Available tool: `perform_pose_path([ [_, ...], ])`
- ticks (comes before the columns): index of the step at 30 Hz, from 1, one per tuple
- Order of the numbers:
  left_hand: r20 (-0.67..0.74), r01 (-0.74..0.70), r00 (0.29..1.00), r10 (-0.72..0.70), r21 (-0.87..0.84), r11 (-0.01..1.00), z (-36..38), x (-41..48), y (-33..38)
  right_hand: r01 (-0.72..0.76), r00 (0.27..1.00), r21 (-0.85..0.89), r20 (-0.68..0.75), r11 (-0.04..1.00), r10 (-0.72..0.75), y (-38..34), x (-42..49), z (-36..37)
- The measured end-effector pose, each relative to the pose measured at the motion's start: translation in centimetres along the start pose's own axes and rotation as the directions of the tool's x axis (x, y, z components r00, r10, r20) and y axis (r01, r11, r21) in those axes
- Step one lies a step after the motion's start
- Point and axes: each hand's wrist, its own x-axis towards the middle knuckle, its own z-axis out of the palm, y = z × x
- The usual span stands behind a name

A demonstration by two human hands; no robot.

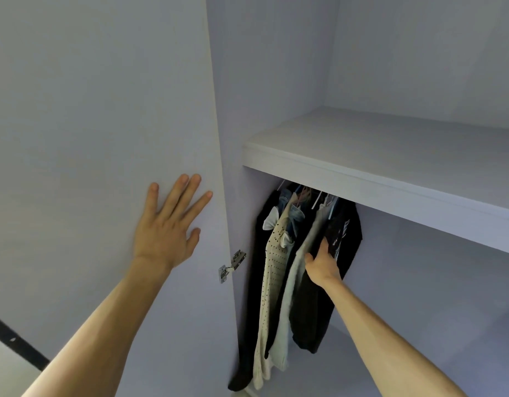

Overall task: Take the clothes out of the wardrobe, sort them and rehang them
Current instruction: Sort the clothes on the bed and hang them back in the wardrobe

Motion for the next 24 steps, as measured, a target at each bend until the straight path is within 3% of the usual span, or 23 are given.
perform_pose_path([
  [8,0.116,0.023,0.993,-0.028,0.042,0.999,-1.0,-0.1,0.2,0.046,0.994,0.01,0.097,0.999,-0.047,1.6,-1.7,0.6],
  [13,0.156,0.052,0.987,-0.023,-0.185,0.981,-2.2,-2.3,0.8,0.054,0.993,0.016,0.107,0.998,-0.055,1.5,-7.6,1.0],
  [15,0.233,0.107,0.972,-0.038,-0.292,0.95,-2.8,-5.3,1.7,0.091,0.985,-0.004,0.146,0.996,-0.089,1.1,-11.0,1.7],
  [17,0.418,0.23,0.907,-0.054,-0.384,0.894,-3.7,-9.7,2.7,0.181,0.957,-0.005,0.232,0.984,-0.175,0.2,-14.6,2.9],
  [19,0.622,0.423,0.779,-0.073,-0.438,0.793,-4.8,-14.8,3.6,0.306,0.901,0.005,0.322,0.952,-0.291,-0.6,-18.0,4.5],
  [24,0.837,0.713,0.523,-0.164,-0.323,0.623,-10.1,-32.5,3.4,0.645,0.671,-0.031,0.502,0.764,-0.546,-2.6,-26.6,11.0],
])
